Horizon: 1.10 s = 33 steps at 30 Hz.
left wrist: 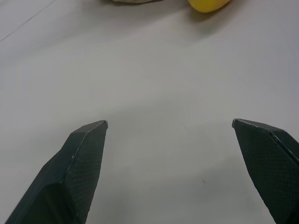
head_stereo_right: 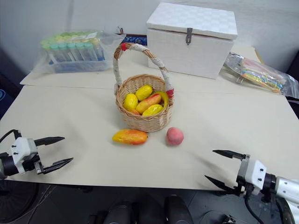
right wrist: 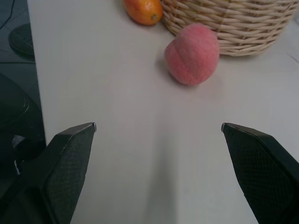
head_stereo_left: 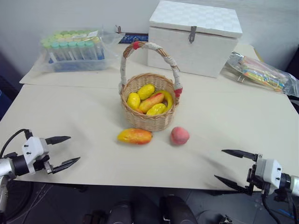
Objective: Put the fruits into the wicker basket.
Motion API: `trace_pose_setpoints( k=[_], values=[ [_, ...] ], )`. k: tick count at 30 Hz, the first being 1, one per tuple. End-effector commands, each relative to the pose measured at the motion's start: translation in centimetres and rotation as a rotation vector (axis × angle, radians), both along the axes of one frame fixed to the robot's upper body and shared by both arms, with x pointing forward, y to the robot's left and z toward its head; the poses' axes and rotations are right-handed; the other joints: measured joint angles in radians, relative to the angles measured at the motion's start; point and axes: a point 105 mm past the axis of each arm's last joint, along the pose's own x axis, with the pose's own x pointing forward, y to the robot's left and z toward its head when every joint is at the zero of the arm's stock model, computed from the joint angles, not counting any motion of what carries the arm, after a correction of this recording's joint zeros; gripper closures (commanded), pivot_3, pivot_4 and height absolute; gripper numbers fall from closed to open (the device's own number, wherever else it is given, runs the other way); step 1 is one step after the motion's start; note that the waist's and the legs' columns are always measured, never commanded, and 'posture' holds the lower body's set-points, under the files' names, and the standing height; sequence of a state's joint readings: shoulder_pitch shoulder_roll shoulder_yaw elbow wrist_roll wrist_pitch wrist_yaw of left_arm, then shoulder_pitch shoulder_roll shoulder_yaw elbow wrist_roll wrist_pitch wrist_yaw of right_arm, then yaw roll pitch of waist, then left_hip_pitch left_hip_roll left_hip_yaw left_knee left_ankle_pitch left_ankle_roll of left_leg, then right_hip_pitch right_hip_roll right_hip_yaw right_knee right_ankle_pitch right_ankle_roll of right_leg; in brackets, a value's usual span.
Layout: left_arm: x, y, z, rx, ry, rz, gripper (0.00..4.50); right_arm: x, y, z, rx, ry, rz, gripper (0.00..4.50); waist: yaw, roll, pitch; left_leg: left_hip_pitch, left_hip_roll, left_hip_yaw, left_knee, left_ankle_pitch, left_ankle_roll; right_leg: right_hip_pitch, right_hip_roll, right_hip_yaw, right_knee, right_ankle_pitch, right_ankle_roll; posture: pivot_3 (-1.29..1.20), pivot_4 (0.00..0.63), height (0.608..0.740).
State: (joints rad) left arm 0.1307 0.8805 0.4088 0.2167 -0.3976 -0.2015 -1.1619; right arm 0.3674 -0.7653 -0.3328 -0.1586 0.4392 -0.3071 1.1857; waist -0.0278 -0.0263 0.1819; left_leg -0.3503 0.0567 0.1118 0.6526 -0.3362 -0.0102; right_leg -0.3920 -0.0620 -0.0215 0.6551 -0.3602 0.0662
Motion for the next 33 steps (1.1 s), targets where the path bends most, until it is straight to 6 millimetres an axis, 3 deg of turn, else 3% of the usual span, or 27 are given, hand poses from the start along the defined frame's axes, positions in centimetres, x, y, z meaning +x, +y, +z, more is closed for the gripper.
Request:
trace_pose_setpoints(
  k=[1, 6, 13, 18, 22, 27, 33],
  values=[
    [0.1, 0.8, 0.7, 0.016, -0.042, 0.028, 0.00, 0.2, -0.3, 0.2, -0.004, -0.043, -0.023, 0.04, -0.001, 0.000, 0.000, 0.000, 0.000, 0.000, 0.000, 0.000, 0.000, 0.000, 0.000, 0.000, 0.000, 0.000, 0.000, 0.00, 0.150, 0.740],
    [0.6, -0.1, 1.6, -0.072, -0.040, 0.026, 0.00, 0.3, 0.8, 0.9, 0.099, -0.061, -0.003, 0.04, -0.002, 0.000, 0.000, 0.000, 0.000, 0.000, 0.000, 0.000, 0.000, -0.001, 0.000, 0.000, 0.001, 0.000, 0.000, 0.00, 0.150, 0.740],
    [0.5, -1.6, 2.4, -0.144, 0.057, -0.061, 0.00, 0.8, 1.7, 1.4, 0.101, -0.114, 0.005, 0.04, -0.001, 0.000, 0.000, 0.000, 0.000, 0.000, 0.001, 0.000, -0.001, -0.001, 0.000, 0.000, 0.002, 0.000, 0.000, 0.00, 0.150, 0.740],
    [1.6, -4.5, 3.7, -0.188, 0.120, -0.172, 0.00, 1.1, 4.3, 4.3, 0.220, -0.184, 0.040, 0.04, 0.000, 0.000, 0.000, 0.000, 0.000, 0.000, 0.003, 0.001, -0.002, -0.001, 0.000, 0.000, 0.004, 0.000, 0.000, 0.00, 0.150, 0.740],
    [4.0, -9.3, 5.2, -0.253, 0.107, -0.293, 0.00, 1.4, 8.2, 7.8, 0.332, -0.235, 0.149, 0.04, 0.001, 0.001, 0.000, -0.001, 0.000, -0.001, 0.006, 0.003, -0.005, -0.001, 0.000, 0.000, 0.005, 0.000, 0.000, 0.00, 0.150, 0.740],
    [5.4, -12.9, 3.8, -0.274, 0.170, -0.383, 0.00, 1.5, 10.1, 8.7, 0.355, -0.236, 0.206, 0.04, 0.000, 0.000, 0.000, -0.002, 0.000, 0.000, 0.007, 0.003, -0.006, -0.001, 0.002, 0.000, 0.006, 0.000, 0.000, 0.00, 0.150, 0.740],
    [6.7, -14.7, 0.4, -0.134, 0.227, -0.388, 0.00, 1.8, 9.6, 8.0, 0.336, -0.246, 0.189, 0.04, 0.001, 0.000, 0.000, -0.004, 0.000, 0.001, 0.012, 0.002, -0.004, -0.002, 0.002, 0.001, 0.006, 0.000, 0.000, 0.00, 0.150, 0.740]
  ],
)
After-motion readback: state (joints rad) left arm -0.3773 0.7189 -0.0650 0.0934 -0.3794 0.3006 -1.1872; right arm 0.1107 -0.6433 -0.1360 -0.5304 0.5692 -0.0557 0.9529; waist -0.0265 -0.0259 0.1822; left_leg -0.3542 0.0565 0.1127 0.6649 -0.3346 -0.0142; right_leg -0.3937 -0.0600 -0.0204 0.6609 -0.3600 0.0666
